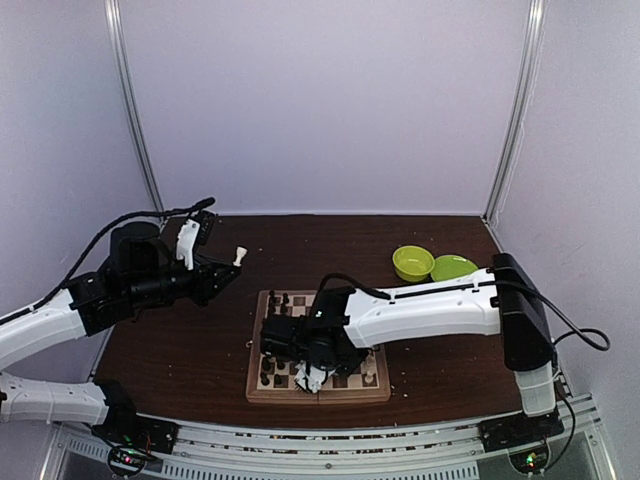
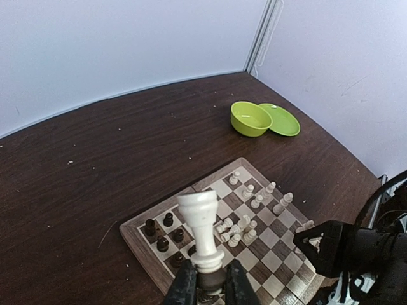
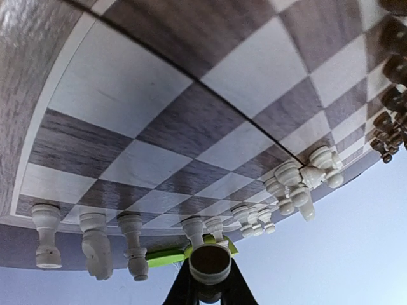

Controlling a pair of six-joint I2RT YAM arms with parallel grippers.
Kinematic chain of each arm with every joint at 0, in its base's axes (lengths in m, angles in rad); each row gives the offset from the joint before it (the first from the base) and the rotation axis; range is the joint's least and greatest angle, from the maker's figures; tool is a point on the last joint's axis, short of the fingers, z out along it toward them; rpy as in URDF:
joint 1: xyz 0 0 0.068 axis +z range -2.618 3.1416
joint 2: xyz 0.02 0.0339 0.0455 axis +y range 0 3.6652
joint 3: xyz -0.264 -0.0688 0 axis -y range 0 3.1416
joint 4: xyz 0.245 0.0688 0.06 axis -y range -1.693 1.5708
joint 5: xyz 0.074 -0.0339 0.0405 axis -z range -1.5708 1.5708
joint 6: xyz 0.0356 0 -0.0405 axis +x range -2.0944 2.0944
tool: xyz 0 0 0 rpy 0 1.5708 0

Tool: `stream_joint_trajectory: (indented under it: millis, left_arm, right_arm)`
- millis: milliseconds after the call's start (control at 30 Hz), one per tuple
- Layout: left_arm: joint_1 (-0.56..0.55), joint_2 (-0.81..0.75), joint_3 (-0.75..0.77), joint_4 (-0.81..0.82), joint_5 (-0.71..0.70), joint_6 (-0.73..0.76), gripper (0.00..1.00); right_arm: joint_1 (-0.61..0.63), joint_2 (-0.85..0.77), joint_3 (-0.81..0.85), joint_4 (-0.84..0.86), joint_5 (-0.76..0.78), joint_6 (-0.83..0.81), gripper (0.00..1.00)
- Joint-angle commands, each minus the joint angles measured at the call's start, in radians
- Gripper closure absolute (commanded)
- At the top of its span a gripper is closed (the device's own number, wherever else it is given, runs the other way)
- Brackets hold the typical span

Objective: Set up the chess pieces on the board
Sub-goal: Place the pawn on the chessboard.

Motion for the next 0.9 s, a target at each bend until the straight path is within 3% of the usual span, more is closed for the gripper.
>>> stream_joint_trajectory:
  millis: [0,233,467,700,867]
  left_arm:
    - [0.006,0.004,-0.01,0.057,0.002,-0.01,0.97]
    - [0.008,0.019,-0.024,0.081,0.012,-0.024,0.97]
    - [0.008,0.01,-0.041,0.089,0.015,-0.036,0.97]
    - [0.008,0.021,-0.054,0.107,0.016,-0.042,0.97]
    - [0.008,0.045,-0.054,0.123,0.026,-0.043,0.97]
  right_arm:
    - [0.022,0.019,-0.054,0.035,0.16,-0.049,0.91]
    - [0.058,0.055,-0.081,0.069,0.249,-0.062,0.89]
    - [0.067,0.091,-0.07,0.071,0.237,-0.058,0.86]
    - [0.068,0.086,-0.088,0.09,0.172,-0.061,0.65]
    - [0.068,0.078,-0.095,0.107,0.164,-0.068,0.63]
